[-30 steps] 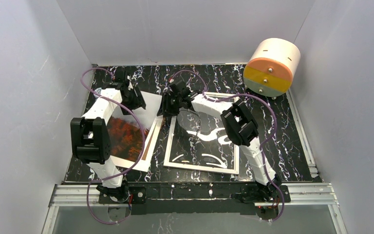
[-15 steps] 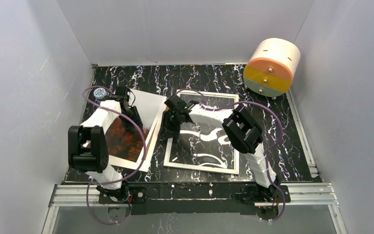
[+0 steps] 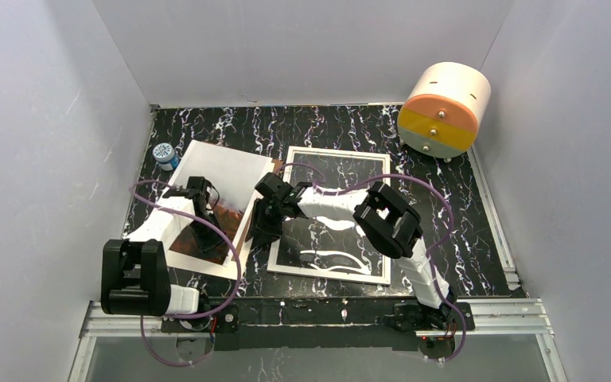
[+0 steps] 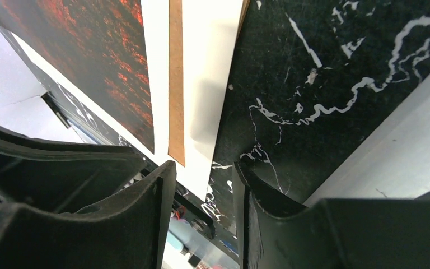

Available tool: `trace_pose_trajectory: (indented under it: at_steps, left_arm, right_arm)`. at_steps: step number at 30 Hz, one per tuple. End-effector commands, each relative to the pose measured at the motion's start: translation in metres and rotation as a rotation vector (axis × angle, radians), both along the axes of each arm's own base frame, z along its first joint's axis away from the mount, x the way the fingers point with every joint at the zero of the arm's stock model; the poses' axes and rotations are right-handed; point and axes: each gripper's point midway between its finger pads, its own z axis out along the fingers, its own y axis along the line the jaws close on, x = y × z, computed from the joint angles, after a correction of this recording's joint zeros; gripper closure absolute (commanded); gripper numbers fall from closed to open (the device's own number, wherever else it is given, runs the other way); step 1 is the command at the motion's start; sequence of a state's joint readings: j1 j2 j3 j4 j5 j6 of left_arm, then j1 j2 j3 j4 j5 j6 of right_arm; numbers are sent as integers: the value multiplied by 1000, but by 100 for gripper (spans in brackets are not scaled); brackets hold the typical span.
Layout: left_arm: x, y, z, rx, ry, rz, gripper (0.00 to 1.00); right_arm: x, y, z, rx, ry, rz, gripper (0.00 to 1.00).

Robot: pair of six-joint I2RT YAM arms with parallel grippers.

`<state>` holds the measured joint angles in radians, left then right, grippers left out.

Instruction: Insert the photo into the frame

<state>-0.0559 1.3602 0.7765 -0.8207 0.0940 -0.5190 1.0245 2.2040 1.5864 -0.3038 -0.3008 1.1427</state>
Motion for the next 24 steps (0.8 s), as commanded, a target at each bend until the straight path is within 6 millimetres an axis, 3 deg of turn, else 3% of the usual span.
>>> trace_pose_trajectory:
  at_steps: [1,6,14,24]
  left_arm:
    - [-12,-4,-7,-1,34,33,79]
    - [-18,-3,-21,40,89,48,84]
    - [-36,-14,-42,80,150,75,86]
    - [-46,-14,-53,126,207,35,87]
  right_arm:
    - [3,5,-11,-25,-6,-56,50]
    - [4,2,-22,-41,-4,-109,51]
    - [3,12,-21,48,-19,-116,51]
    - [-10,40,23,382,-82,2,52]
